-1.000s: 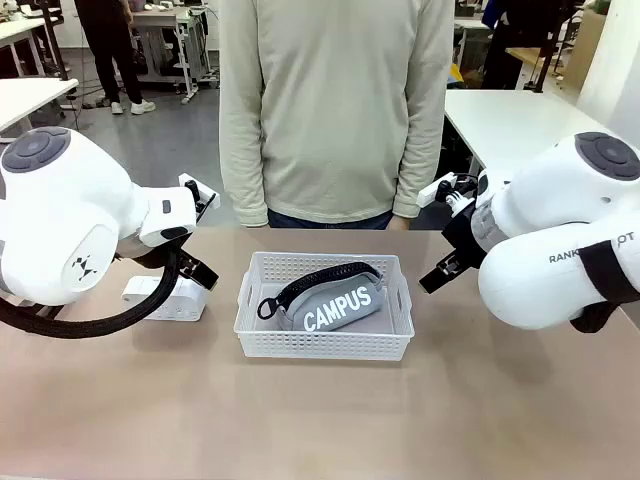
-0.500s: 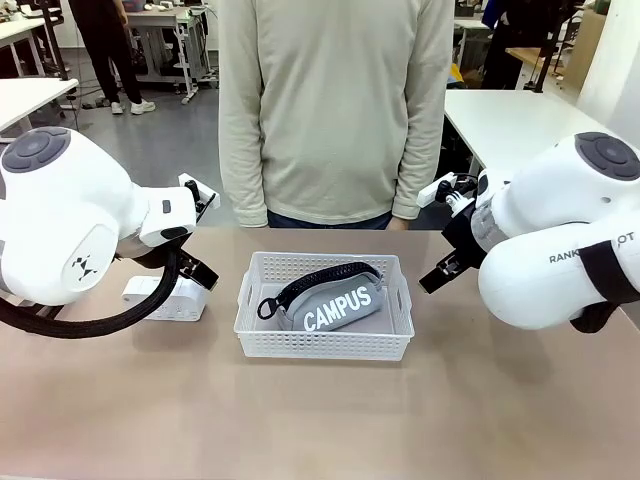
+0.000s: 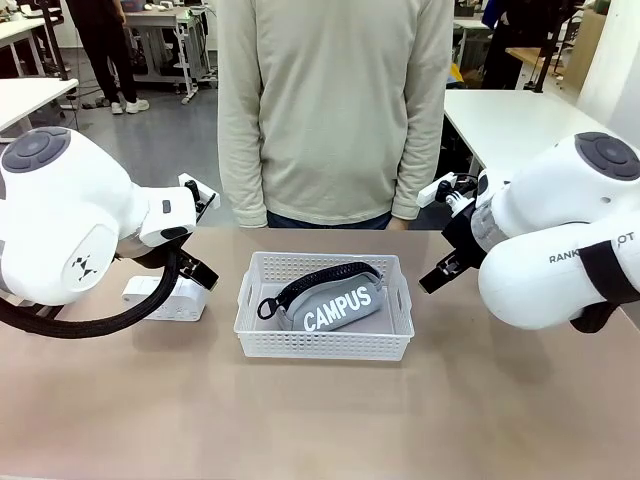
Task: Efficiently arrange items inside the basket to fit them all.
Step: Pick up the Digital clock and place it inside the Organizing basket.
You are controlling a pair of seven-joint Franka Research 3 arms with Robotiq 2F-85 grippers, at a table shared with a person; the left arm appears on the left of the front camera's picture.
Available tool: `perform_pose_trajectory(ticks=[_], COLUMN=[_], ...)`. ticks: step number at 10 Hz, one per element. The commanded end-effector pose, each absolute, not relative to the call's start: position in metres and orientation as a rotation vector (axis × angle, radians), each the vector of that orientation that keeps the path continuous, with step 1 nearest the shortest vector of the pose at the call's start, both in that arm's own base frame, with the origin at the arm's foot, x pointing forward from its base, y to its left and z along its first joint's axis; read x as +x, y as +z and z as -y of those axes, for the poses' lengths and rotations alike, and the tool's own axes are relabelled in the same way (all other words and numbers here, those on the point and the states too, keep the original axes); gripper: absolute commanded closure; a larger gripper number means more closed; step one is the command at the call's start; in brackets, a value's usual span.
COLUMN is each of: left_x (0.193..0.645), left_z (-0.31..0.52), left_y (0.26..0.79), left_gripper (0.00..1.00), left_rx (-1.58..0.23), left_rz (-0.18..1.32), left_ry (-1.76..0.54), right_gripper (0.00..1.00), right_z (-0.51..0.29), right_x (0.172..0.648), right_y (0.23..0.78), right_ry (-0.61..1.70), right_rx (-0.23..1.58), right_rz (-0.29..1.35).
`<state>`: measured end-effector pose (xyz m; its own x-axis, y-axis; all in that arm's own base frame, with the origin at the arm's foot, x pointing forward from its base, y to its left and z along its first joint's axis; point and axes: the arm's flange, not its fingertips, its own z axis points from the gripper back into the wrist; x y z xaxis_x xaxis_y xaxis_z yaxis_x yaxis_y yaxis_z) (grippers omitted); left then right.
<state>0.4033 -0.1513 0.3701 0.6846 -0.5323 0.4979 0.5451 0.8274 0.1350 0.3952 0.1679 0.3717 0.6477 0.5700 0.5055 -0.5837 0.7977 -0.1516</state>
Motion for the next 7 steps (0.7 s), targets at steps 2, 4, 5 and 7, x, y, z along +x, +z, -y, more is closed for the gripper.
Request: perform_pose_trajectory(ticks=[2,4,5,7], left_x=[0.403,0.403,0.393,0.363], left_z=[0.151,0.151,0.149,0.13], left_y=[0.37,0.37,0.382,0.418], left_gripper=[0.0,0.0,0.0,0.0], left_rx=[-0.024,-0.025,-0.11,-0.252], left_rz=[0.551,0.55,0.523,0.534], left_ry=[-0.604,-0.604,-0.64,-0.663], right_gripper=[0.0,0.0,0.0,0.0], right_z=[-0.168,-0.168,-0.163,-0.136], right_x=[0.395,0.395,0.389,0.361], right_y=[0.372,0.372,0.381,0.415], right_ry=[0.655,0.656,0.666,0.648], right_rx=[0.026,0.026,0.056,0.158], right_rz=[0.566,0.566,0.535,0.493])
